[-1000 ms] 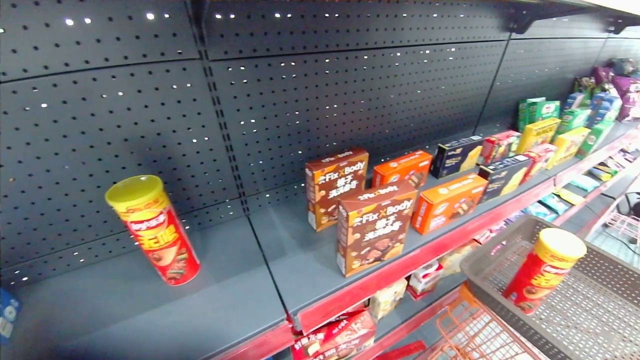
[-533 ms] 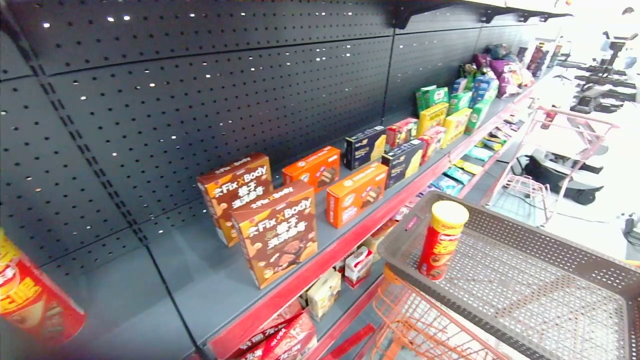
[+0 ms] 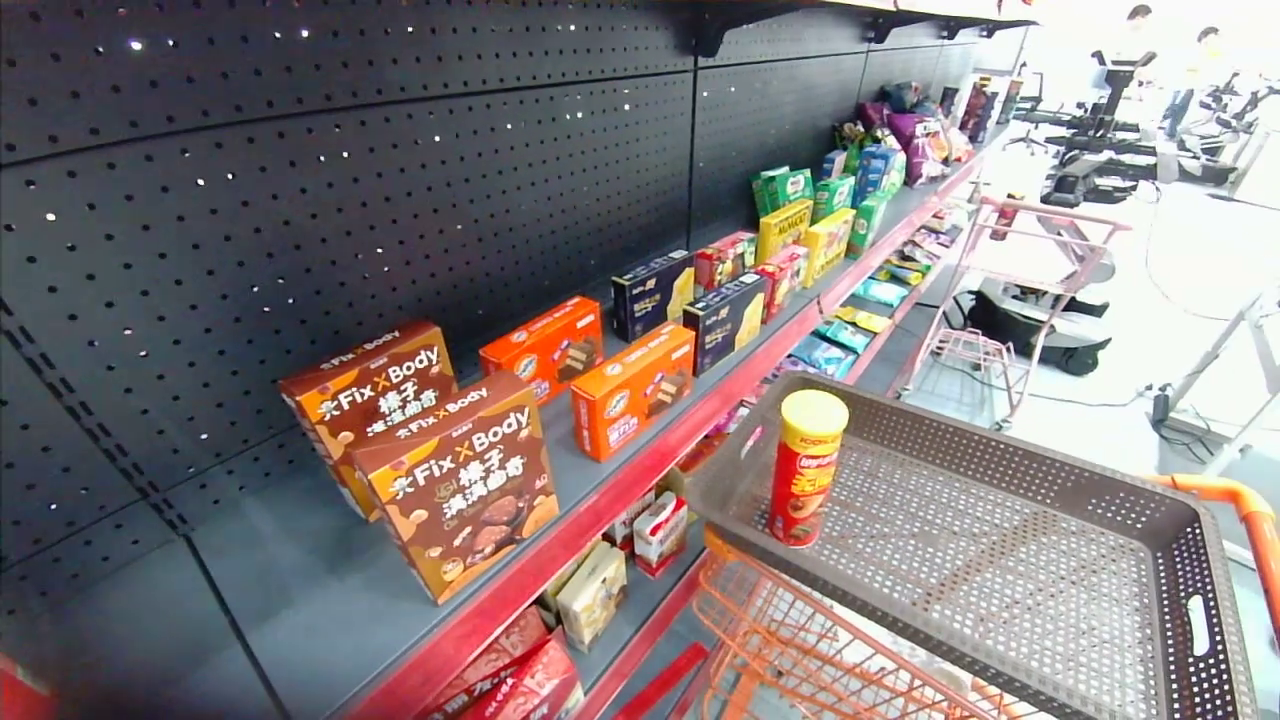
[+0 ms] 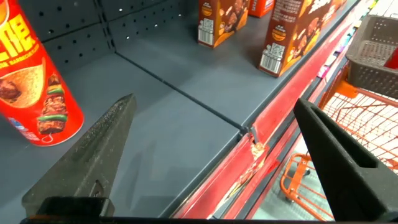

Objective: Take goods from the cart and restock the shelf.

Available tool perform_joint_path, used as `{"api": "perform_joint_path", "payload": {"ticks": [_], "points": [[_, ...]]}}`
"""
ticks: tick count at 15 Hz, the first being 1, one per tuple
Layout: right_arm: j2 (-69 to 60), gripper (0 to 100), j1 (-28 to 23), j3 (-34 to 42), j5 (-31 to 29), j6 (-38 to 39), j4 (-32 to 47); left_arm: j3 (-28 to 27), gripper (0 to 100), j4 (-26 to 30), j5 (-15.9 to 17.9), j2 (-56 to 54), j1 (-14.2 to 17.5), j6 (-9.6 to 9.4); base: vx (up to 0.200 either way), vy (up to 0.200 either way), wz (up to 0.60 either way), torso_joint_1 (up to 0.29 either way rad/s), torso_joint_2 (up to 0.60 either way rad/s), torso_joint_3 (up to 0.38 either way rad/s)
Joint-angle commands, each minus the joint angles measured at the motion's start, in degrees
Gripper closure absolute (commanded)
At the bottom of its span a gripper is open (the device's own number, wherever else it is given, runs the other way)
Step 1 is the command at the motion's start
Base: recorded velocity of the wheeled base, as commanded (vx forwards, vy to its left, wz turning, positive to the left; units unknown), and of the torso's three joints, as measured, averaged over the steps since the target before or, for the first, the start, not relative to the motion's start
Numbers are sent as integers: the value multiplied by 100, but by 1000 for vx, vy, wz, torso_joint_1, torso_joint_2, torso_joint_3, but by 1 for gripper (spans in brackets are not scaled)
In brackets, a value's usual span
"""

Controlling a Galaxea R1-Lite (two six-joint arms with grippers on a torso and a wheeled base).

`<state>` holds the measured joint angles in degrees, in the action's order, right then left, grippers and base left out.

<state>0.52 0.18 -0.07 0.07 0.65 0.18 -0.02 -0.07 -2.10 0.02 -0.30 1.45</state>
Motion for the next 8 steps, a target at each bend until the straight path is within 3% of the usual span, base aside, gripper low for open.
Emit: {"api": "perform_joint_path", "payload": {"ticks": [1,8], "points": [[0,0,-1,-1,1,-3,-1,2,0,-1,-1,-2,-5,4,0,0,0,0,0,0],[0,0,-1,-1,-7,-3,-1,2,0,-1,-1,-2,-5,4,0,0,0,0,0,0]]}}
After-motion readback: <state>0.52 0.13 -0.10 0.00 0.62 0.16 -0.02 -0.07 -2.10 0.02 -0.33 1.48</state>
